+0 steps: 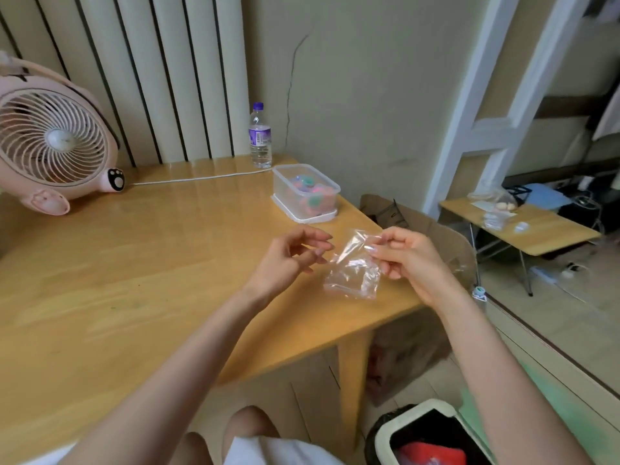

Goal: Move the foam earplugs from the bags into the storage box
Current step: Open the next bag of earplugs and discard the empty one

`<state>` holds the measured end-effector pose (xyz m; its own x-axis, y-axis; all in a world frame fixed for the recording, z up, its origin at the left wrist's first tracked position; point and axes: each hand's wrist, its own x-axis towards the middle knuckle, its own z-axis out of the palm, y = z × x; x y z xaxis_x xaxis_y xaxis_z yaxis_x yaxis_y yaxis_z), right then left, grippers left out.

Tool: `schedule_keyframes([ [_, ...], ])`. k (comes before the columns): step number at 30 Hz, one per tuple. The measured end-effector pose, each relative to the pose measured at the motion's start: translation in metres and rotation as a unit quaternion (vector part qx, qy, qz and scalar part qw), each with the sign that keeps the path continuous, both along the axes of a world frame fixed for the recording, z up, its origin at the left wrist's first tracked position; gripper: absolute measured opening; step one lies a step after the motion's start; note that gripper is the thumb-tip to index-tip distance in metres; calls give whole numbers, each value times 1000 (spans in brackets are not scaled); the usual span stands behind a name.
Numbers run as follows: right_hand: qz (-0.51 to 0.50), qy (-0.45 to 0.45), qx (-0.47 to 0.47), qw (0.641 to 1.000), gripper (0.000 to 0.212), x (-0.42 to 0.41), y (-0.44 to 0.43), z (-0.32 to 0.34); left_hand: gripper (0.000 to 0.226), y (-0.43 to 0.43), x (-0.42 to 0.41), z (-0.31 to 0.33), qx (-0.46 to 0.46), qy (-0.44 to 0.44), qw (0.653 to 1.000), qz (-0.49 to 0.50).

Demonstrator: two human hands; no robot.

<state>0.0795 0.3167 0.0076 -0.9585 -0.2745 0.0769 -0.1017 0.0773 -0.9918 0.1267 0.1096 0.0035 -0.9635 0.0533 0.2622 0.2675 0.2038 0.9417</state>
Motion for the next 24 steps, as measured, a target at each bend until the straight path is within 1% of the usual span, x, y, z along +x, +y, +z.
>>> schedule_keyframes([
  [3, 59, -44, 27, 997, 13, 27, 59, -18, 19, 37, 7, -3, -15, 20, 999, -46],
  [5, 98, -92, 85, 987, 10, 44, 95, -39, 16, 65, 12, -8, -21, 40, 996, -82],
  [6, 109, -121, 115, 980, 9, 51, 110, -55, 16, 78, 15, -12, -27, 48, 994, -99],
  [8, 98, -177, 164, 966, 7, 64, 134, -97, 16, 102, 20, -21, -32, 59, 989, -129],
  [9, 70, -206, 183, 959, 7, 68, 144, -125, 16, 112, 22, -25, -29, 60, 988, -138],
  [11, -33, -271, 193, 942, 9, 77, 162, -189, 17, 126, 24, -32, -21, 55, 987, -148],
  [14, -209, -360, 138, 899, 8, 91, 186, -285, 19, 139, 26, -41, -21, 50, 987, -152],
  [17, -288, -428, 69, 854, 7, 106, 198, -343, 17, 149, 25, -50, -38, 43, 986, -154],
  [18, -291, -448, 60, 843, 8, 109, 198, -353, 17, 152, 25, -53, -46, 41, 986, -153],
  [20, -275, -478, 78, 830, 22, 114, 197, -363, 16, 156, 22, -57, -58, 35, 986, -153],
  [21, -277, -481, 87, 827, 25, 114, 197, -358, 16, 158, 21, -58, -60, 33, 986, -153],
  [23, -292, -441, 81, 845, 25, 101, 198, -341, 15, 161, 17, -57, -55, 33, 986, -152],
  [24, -294, -404, 74, 863, 27, 91, 199, -325, 15, 163, 15, -54, -50, 35, 987, -151],
])
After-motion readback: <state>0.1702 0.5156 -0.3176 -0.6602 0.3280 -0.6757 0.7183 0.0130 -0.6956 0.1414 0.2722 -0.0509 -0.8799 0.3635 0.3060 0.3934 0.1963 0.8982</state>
